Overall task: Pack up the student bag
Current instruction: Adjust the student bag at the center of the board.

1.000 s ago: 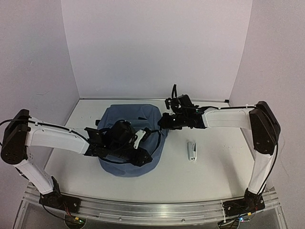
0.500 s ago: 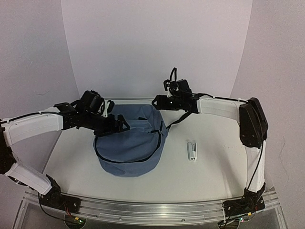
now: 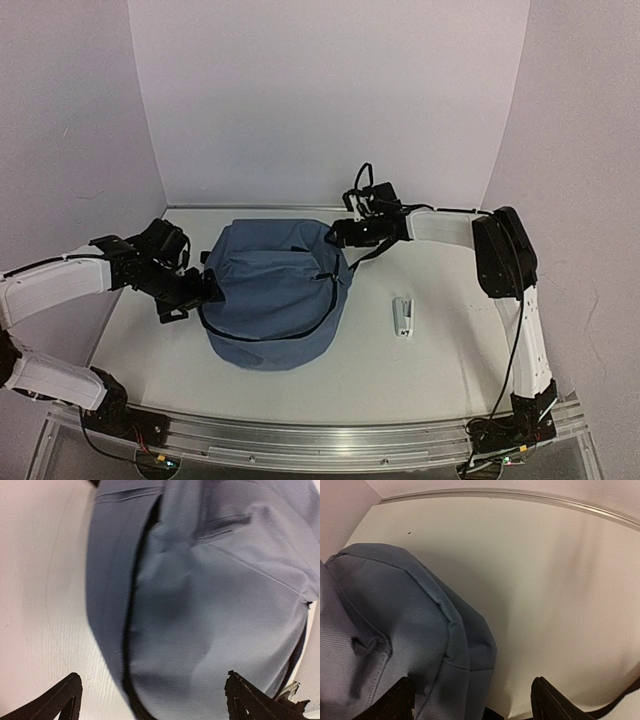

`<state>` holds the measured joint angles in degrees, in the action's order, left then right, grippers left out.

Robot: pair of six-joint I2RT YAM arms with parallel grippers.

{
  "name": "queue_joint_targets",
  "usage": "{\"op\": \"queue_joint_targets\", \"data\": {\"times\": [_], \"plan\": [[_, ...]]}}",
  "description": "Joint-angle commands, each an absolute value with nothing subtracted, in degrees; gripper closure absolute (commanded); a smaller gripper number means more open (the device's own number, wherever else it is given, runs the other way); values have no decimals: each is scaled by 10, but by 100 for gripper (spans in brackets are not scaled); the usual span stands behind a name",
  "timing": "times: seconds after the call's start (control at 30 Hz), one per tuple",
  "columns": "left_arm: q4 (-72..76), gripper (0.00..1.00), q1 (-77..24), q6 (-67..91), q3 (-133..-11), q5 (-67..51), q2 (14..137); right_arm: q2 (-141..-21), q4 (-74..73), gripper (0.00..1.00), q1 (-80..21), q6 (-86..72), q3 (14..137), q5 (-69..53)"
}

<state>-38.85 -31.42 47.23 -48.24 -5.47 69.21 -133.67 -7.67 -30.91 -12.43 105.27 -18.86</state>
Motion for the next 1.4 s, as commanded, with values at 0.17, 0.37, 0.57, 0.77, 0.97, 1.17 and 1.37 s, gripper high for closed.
{"op": "queue_joint_targets", "data": {"times": [0.17,0.37,0.57,0.77,0.97,1.17,1.37], "plan": [[-353,19,-309,538,-410,-52,675,-1384,-76,66,-317,-97,1120,-288],[-245,83,-302,553,-373,-71,674,-1334,-41,100,-317,-93,1049,-313],[-202,100,-248,484,-419,-90,750,-1218,2,100,-320,-111,902,-265],[-154,100,-166,382,-576,-143,908,-1087,10,100,-374,-165,750,-198],[-145,99,-127,293,-811,-197,1099,-993,13,100,-500,-278,625,-142],[-169,62,-126,229,-936,-229,1177,-919,0,81,-602,-384,585,-90],[-199,16,-126,205,-859,-143,1077,-872,-94,38,-604,-332,660,-13]]}}
